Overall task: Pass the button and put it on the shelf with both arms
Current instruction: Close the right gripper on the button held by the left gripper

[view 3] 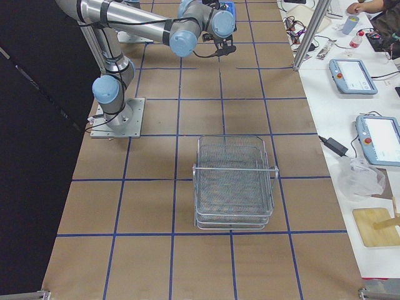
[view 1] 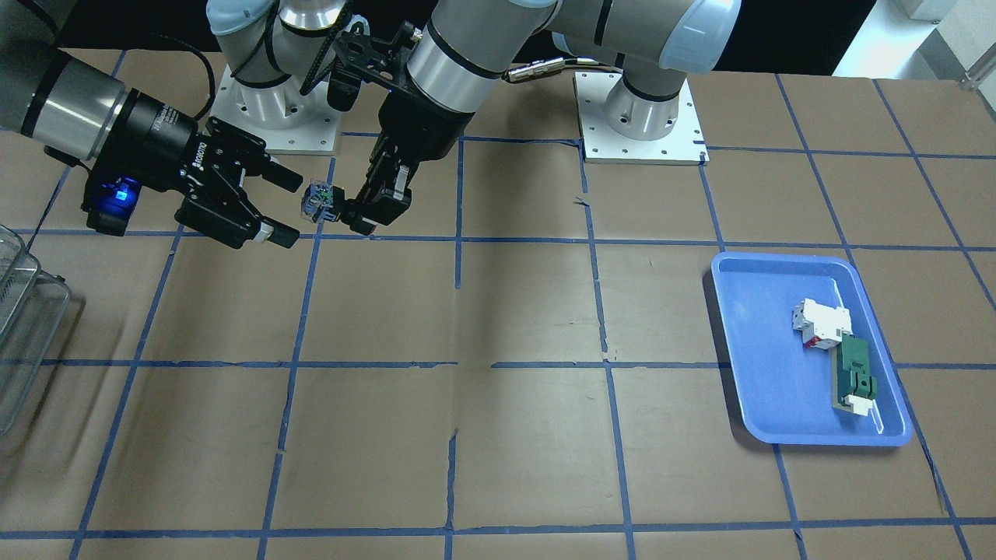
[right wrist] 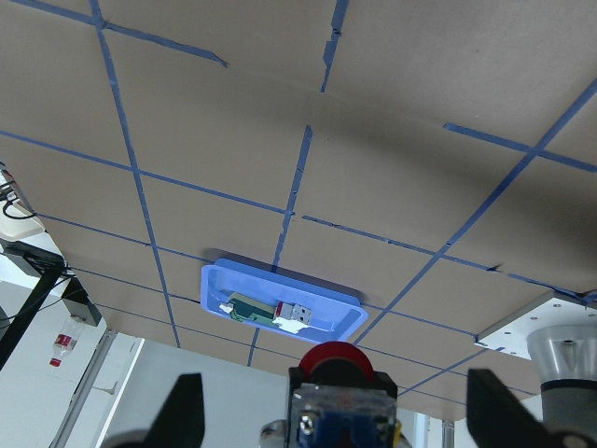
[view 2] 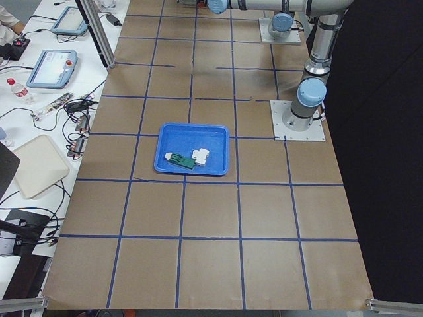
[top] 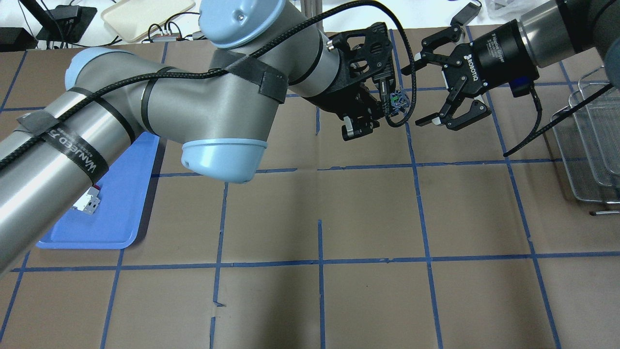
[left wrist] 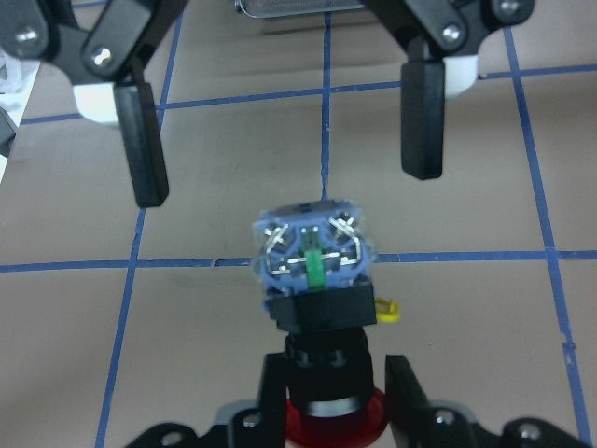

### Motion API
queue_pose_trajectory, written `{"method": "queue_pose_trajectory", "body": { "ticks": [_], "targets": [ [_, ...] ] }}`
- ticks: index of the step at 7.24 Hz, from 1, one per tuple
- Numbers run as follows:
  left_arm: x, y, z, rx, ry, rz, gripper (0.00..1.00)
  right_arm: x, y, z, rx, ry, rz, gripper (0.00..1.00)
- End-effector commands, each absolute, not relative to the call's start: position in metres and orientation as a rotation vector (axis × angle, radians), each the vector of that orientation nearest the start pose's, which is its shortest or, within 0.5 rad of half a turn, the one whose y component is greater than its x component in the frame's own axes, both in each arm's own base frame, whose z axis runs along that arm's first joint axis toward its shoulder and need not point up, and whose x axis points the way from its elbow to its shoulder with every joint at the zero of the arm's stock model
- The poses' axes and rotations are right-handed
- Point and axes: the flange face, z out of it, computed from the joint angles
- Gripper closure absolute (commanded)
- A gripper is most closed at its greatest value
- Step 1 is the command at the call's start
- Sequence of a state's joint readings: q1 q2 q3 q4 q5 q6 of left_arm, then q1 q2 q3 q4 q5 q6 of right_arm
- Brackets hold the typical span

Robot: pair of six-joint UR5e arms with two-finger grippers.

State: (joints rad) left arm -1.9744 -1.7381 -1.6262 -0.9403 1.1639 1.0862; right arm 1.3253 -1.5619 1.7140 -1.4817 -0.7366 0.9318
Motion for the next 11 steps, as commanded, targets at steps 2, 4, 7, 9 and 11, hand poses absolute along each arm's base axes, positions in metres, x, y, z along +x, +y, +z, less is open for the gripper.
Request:
{"method": "queue_pose_trajectory", "body": {
  "ticks": [2, 4, 7, 9, 11],
  "targets": [
    [-0.387, -0.467, 0.451, -1.988, -1.980, 0.742, 1.00, 0.095, -0.510, 0.443, 1.367, 1.840, 0.637, 0.00],
    [-0.387, -0.466, 0.455, -1.989, -1.978, 0.750, 1.00, 0.097, -0.509, 0.443, 1.375, 1.836, 0.644, 0.00],
    [-0.387, -0.467, 0.454, -1.990, -1.980, 0.748, 1.00, 0.112, -0.510, 0.435, 1.363, 1.854, 0.685, 0.00],
    [-0.386, -0.467, 0.454, -1.988, -1.980, 0.749, 1.00, 0.112, -0.510, 0.434, 1.367, 1.857, 0.689, 0.04],
    [-0.387, -0.468, 0.454, -1.987, -1.981, 0.747, 1.00, 0.112, -0.510, 0.433, 1.372, 1.858, 0.695, 0.17]
  ]
}}
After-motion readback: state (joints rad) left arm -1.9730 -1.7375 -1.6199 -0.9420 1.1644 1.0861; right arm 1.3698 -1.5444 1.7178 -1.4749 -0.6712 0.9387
